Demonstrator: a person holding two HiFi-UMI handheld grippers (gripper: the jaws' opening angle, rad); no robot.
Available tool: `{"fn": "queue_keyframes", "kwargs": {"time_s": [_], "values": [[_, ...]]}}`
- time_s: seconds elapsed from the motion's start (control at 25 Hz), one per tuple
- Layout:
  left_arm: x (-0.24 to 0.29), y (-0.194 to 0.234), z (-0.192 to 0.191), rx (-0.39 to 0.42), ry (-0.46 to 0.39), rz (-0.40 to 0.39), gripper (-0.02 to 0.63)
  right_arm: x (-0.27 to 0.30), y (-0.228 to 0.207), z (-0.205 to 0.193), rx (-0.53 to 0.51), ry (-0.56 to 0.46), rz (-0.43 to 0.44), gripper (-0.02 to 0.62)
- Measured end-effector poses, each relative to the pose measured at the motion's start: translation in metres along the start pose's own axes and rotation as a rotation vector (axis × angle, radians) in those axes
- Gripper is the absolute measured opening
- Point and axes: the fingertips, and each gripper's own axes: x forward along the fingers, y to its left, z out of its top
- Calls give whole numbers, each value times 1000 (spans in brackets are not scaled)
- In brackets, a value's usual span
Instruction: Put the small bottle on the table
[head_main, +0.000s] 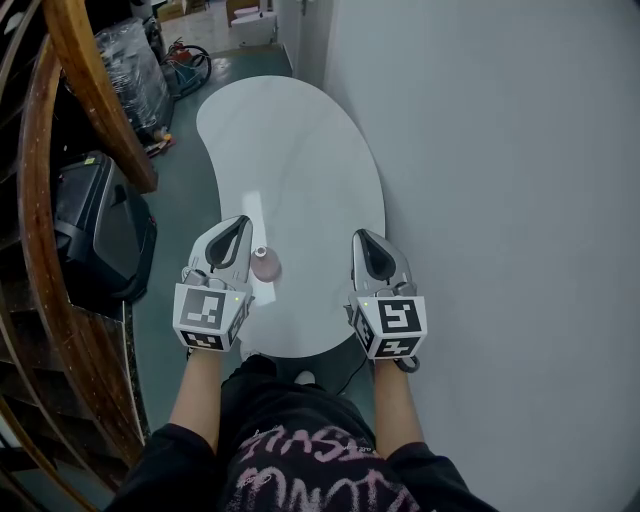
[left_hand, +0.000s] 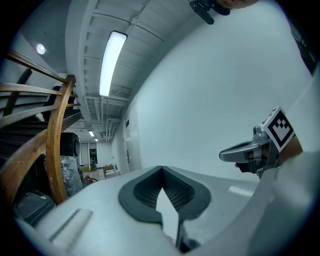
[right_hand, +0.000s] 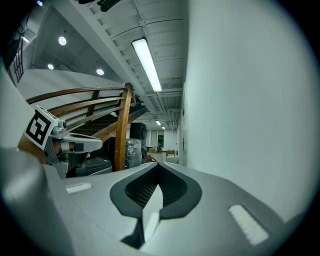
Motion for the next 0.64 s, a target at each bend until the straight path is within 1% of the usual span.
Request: {"fn": "queue_keyframes", "kwargs": {"time_s": [0.2, 0.64], "values": [[2, 2, -5, 0, 8, 12, 0, 3, -1, -2, 1, -3, 1, 11], [3, 3, -3, 6, 6, 16, 0, 6, -5, 3, -7, -10, -3, 11]]}}
